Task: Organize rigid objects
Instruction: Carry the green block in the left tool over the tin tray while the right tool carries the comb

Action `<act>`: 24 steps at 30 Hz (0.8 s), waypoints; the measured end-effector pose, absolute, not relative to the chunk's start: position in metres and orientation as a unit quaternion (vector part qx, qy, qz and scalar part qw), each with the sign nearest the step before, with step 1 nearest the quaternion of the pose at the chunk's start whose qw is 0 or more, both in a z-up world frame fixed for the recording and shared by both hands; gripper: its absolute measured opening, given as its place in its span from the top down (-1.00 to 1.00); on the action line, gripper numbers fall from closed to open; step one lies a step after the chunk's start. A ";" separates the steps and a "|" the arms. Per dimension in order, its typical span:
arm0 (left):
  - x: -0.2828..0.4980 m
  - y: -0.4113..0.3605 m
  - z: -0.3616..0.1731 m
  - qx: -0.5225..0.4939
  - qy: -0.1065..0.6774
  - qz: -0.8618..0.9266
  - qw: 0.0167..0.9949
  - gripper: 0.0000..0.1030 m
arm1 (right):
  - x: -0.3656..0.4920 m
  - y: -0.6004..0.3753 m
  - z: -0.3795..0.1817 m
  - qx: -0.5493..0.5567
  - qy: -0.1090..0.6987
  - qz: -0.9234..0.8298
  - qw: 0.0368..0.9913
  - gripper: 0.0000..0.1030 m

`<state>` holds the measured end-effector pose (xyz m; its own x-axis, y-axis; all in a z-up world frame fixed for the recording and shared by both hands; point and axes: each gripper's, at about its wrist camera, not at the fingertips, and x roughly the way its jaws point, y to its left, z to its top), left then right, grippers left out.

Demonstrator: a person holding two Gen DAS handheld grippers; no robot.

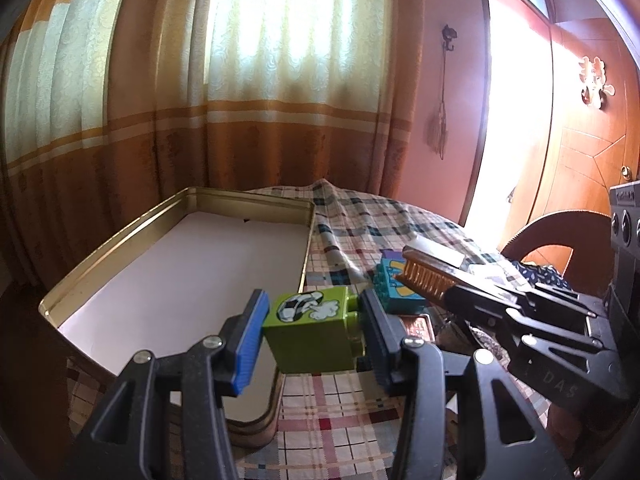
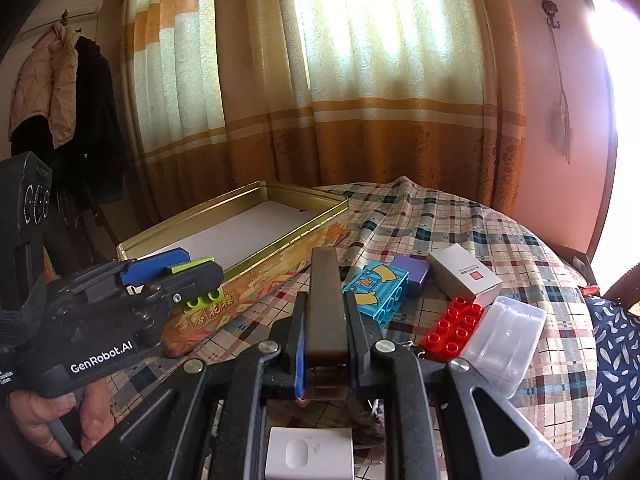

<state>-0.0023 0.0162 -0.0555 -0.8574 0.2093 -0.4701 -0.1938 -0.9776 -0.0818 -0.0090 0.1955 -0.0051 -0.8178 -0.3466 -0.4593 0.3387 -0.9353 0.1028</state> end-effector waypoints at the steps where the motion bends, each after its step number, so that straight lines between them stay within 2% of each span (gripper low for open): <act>1: -0.002 0.016 -0.056 -0.245 -0.015 0.964 0.104 0.11 | -0.009 0.195 -0.005 0.242 -0.008 -0.953 0.181 0.67; 24: 0.001 0.007 -0.048 -0.217 -0.014 0.972 0.089 0.11 | -0.006 0.182 0.000 0.237 -0.004 -0.951 0.196 0.67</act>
